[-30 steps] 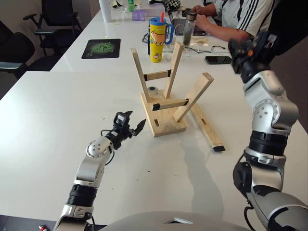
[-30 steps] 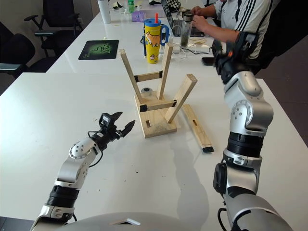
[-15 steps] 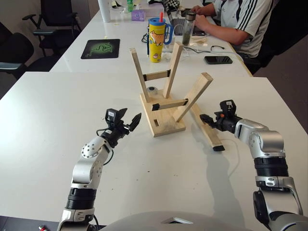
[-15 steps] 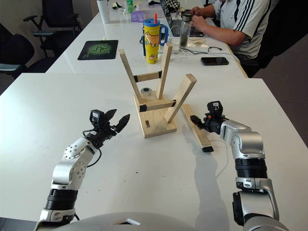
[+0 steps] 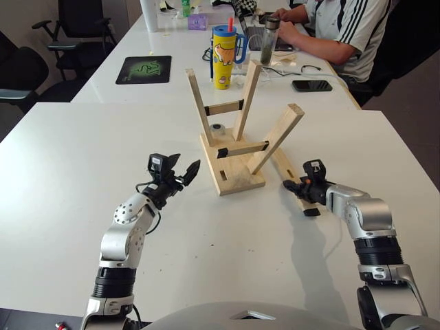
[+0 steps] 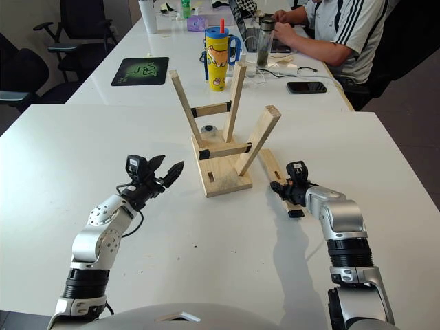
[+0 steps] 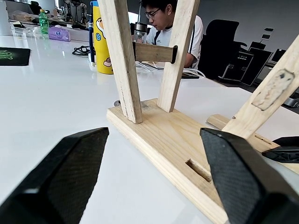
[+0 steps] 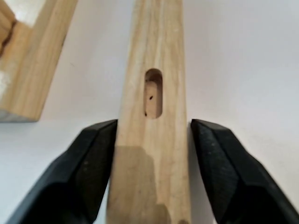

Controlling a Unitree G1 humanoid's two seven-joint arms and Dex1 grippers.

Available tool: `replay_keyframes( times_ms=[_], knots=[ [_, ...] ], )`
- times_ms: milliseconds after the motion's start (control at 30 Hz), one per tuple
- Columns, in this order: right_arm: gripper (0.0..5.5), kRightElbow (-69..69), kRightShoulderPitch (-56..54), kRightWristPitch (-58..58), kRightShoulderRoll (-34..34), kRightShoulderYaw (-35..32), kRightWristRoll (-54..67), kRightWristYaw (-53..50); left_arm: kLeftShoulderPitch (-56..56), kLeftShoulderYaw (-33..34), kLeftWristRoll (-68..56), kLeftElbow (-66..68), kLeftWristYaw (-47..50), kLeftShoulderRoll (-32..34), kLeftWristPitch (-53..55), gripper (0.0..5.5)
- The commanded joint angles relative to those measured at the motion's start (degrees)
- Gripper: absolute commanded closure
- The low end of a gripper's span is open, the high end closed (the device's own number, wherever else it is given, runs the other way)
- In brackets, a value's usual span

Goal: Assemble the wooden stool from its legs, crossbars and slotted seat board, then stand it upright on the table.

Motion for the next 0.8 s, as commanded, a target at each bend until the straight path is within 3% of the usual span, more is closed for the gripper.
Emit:
replay_keyframes(
  times_ms=[33, 333, 500, 667, 800],
  knots=[
    [3.36, 1.3, -1.32, -1.31, 1.14, -1.48, -0.45, -0.74, -1.71, 0.39, 0.04, 0.38, -0.19, 0.65, 0.17, 1.88],
    [3.44, 4.35, -12.98, -24.7, 1.81, -8.52, -4.92, -8.27, -6.48, 5.42, -3.87, 0.85, 1.85, -0.56, 0.44, 1.88],
    [3.44, 2.87, -26.72, -34.58, 0.37, -11.91, -4.24, -9.27, -12.76, 11.41, -14.54, -4.62, 5.16, -2.05, 5.23, 1.88],
    [3.44, -6.82, -36.19, -32.59, 1.64, -7.13, 2.19, -0.22, -20.67, 16.73, -38.02, -12.7, 11.87, -5.02, 13.22, 1.88],
    [3.44, -9.91, -35.48, -30.49, 4.66, 0.99, 3.9, 6.34, -24.6, 17.42, -50.7, -15.22, 19.8, -6.57, 15.54, 1.88]
  ],
)
